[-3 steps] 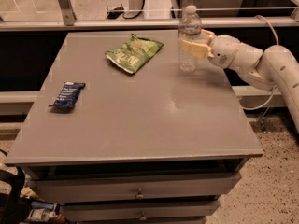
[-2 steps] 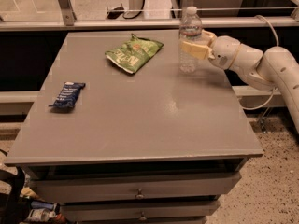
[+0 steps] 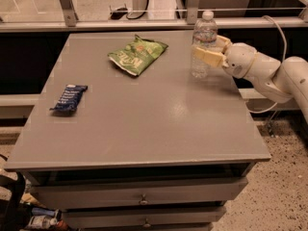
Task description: Place water bottle upright
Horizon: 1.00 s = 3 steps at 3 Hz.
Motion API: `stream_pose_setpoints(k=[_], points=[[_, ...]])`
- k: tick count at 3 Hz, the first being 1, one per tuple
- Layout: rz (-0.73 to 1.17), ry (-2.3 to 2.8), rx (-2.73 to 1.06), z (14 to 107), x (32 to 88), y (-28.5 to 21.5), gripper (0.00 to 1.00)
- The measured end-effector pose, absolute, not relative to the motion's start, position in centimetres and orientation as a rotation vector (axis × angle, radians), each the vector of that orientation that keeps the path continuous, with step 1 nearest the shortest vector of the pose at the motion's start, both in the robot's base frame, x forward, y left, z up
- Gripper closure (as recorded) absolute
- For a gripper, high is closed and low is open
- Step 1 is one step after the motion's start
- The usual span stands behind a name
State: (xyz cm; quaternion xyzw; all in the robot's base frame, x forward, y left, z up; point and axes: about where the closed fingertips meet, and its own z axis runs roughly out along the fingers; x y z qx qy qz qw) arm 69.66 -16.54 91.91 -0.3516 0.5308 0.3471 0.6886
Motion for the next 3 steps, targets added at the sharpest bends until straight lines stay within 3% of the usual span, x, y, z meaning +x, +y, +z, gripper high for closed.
stream_pose_setpoints(k=[3], points=[[0.75, 1.192, -0.793, 91.38, 68.89, -17.17, 1.0]])
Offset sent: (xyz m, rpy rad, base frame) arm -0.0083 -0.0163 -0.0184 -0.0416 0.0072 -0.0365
